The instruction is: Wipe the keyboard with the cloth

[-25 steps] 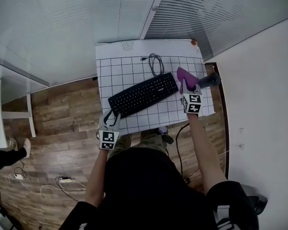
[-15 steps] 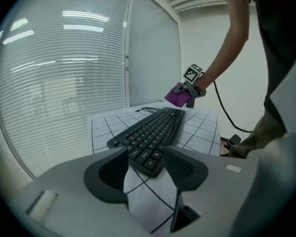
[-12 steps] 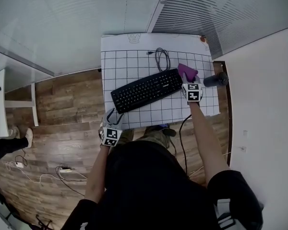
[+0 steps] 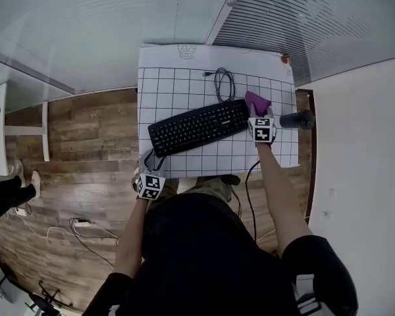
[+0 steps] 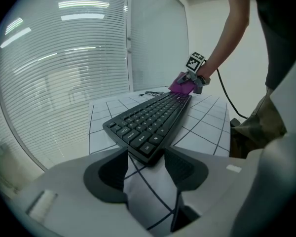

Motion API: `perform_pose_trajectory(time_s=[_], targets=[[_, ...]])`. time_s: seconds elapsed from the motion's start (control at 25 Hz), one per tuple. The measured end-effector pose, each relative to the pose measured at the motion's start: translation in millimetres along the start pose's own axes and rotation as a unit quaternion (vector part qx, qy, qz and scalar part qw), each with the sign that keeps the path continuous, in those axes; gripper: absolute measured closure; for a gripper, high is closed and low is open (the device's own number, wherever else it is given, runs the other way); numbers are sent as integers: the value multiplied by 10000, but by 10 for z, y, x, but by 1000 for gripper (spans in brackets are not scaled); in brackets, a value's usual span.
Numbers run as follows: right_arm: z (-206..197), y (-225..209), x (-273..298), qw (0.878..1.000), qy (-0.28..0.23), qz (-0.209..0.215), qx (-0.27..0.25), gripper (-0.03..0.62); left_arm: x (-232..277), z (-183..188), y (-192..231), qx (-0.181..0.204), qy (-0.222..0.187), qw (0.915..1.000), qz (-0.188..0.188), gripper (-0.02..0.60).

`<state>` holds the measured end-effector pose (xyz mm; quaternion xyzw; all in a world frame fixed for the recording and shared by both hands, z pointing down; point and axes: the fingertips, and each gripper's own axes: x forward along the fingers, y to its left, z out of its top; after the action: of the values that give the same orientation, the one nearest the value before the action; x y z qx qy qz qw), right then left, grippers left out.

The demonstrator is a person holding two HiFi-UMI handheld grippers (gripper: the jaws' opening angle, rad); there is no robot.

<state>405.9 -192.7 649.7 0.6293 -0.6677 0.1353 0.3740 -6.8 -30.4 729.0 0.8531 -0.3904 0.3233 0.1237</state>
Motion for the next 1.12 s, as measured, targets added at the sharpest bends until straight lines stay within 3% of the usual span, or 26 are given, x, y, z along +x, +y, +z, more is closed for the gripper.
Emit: perform_pose_trajectory(time_s=[0.6,0.84,1.12], targets=[[-191,596,236,9979,397,490,144,548,19,-4,-13,5,90,9999,-56,365],[-210,686,279,9972,449,521,299,548,18,8,-5,-8,122,9997,-198,365],[-205,712,264,9967,369,530,494,548,16,-10,-13,237,84,9995,-203,368]])
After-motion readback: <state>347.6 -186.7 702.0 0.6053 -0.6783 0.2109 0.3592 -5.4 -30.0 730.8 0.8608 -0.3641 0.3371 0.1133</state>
